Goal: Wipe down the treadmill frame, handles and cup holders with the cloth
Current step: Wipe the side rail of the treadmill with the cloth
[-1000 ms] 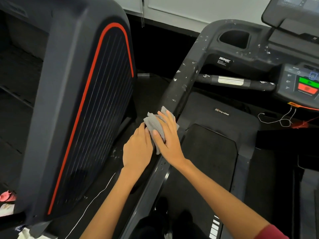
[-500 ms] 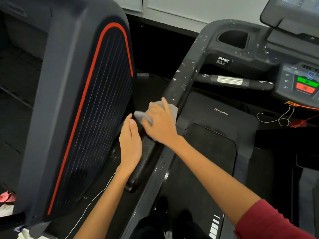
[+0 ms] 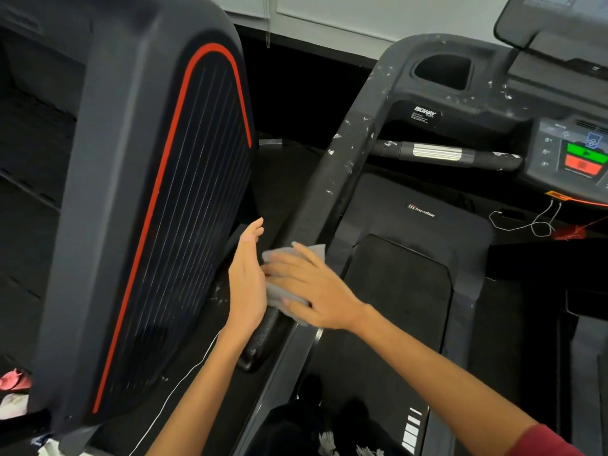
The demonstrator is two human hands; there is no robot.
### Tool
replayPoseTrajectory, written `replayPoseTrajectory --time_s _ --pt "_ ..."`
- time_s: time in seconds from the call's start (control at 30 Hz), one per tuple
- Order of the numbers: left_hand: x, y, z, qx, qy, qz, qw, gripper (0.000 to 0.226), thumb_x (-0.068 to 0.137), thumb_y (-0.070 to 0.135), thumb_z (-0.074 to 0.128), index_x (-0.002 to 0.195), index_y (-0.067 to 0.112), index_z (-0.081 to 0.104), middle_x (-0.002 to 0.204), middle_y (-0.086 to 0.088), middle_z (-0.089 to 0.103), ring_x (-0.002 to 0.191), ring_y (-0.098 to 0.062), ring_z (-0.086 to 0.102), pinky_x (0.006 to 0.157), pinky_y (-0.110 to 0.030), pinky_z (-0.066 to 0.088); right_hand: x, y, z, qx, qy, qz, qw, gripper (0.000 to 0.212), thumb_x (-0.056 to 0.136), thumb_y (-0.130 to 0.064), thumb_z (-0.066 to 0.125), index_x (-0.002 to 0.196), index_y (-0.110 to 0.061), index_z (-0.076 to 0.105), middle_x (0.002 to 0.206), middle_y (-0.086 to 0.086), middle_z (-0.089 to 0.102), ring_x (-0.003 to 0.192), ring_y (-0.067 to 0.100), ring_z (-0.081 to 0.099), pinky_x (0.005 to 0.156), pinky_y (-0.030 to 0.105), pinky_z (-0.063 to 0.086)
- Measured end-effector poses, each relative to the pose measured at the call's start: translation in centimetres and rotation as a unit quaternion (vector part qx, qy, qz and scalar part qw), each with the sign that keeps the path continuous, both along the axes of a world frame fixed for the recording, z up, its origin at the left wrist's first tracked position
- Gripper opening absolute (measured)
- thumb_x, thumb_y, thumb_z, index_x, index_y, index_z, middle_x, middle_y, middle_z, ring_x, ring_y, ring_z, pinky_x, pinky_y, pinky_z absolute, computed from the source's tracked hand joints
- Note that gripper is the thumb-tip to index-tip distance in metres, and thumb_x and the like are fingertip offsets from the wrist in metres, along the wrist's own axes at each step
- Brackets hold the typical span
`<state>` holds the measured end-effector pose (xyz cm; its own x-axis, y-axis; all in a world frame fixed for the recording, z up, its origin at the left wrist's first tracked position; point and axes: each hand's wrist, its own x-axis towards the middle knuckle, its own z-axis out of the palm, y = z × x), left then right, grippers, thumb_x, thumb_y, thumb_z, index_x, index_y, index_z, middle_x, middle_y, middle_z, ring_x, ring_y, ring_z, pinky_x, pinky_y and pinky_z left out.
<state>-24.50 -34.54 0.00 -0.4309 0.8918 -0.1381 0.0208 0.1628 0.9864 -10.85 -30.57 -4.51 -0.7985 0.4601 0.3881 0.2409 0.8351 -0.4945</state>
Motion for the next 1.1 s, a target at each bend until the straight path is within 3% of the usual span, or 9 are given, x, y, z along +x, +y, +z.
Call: replayPoseTrajectory --time_s 0.23,0.43,0.5,0.57,0.73,0.83,0.93,1.03,1.1 --pt "0.2 0.8 0.4 -0.042 0.001 -0.029 0.999 0.054 0.095 0.051 0.014 0.138 0.032 0.042 0.132 0.010 0.049 0.112 0.013 0.043 0.080 0.005 0.030 -1.2 3.5 -0.1 -0.054 0.073 -0.198 0.976 0.037 0.098 -0.019 0.042 0.126 -0.003 0.059 0.136 0.010 0.055 0.142 0.023 0.031 0.120 0.049 0.010" --pt "0.2 0.7 -0.5 -0.094 0.009 -0.038 0.995 0.070 0.083 0.071 0.012 0.137 0.037 0.042 0.133 0.009 0.053 0.119 -0.002 0.048 0.102 -0.026 0.031 -3.2 -4.5 -1.3 -0.180 0.183 -0.231 0.938 0.044 0.101 -0.029 0.042 0.143 -0.019 0.040 0.153 0.005 0.035 0.148 0.024 0.017 0.121 0.049 0.004" --pt "0.5 0.9 -0.4 -0.120 0.044 -0.046 0.991 0.067 0.087 0.068 0.011 0.141 0.037 0.037 0.138 0.007 0.049 0.121 -0.004 0.046 0.101 -0.027 0.028 -3.2 -5.3 -1.9 -0.209 0.197 -0.238 0.928 0.048 0.103 -0.032 0.037 0.149 -0.032 0.025 0.158 -0.002 0.023 0.149 0.023 0.011 0.121 0.047 -0.001" --pt "1.0 1.0 0.1 -0.154 0.107 -0.072 0.980 0.057 0.096 0.058 0.012 0.143 0.034 0.035 0.138 0.005 0.050 0.123 -0.010 0.047 0.098 -0.028 0.028 -3.0 -4.5 -2.2 -0.229 0.208 -0.267 0.913 0.051 0.104 -0.033 0.032 0.152 -0.027 0.015 0.160 -0.005 0.016 0.149 0.021 0.007 0.121 0.046 -0.004" --pt "2.1 1.5 0.1 -0.163 0.337 -0.107 0.921 0.044 0.103 0.035 0.024 0.142 0.017 0.034 0.129 0.001 0.054 0.118 -0.019 0.054 0.086 -0.015 0.036 -2.9 -2.1 -2.1 -0.307 0.251 -0.317 0.862 0.052 0.102 -0.051 0.022 0.149 -0.033 0.008 0.156 -0.029 0.005 0.149 0.009 -0.003 0.119 0.034 -0.012" --pt "2.5 2.2 0.1 -0.175 0.349 -0.098 0.915 0.050 0.102 0.039 0.023 0.145 0.017 0.032 0.142 -0.005 0.046 0.124 -0.023 0.049 0.098 -0.037 0.038 -3.2 -0.4 -2.0 -0.326 0.278 -0.365 0.826 0.049 0.105 -0.039 0.024 0.149 -0.036 0.004 0.157 -0.026 0.005 0.148 0.007 -0.006 0.120 0.036 -0.011" --pt "3.2 3.1 0.2 -0.172 0.387 -0.106 0.900 0.050 0.102 0.037 0.023 0.146 0.013 0.029 0.142 -0.008 0.045 0.123 -0.026 0.049 0.096 -0.040 0.039 -3.4 2.4 -0.8 -0.376 0.324 -0.422 0.759 0.048 0.106 -0.027 0.025 0.148 -0.040 0.003 0.160 -0.017 0.005 0.148 0.006 -0.006 0.121 0.040 -0.009" --pt "3.7 4.2 0.2 -0.176 0.404 -0.104 0.892 0.049 0.103 0.033 0.023 0.146 0.011 0.029 0.141 -0.009 0.045 0.122 -0.027 0.050 0.094 -0.039 0.040 -3.5 3.7 -0.1 -0.406 0.341 -0.457 0.714 0.053 0.105 -0.038 0.026 0.151 -0.038 0.000 0.162 -0.004 0.004 0.149 0.012 0.000 0.121 0.047 0.002" --pt "4.0 4.9 0.3 -0.173 0.404 -0.099 0.893 0.048 0.103 0.032 0.024 0.144 0.009 0.032 0.139 -0.010 0.047 0.121 -0.026 0.051 0.093 -0.036 0.040 -3.6 2.2 -0.4 -0.429 0.333 -0.421 0.727 0.058 0.100 -0.052 0.029 0.147 -0.050 -0.005 0.162 -0.008 0.003 0.149 0.016 0.003 0.121 0.050 0.010"
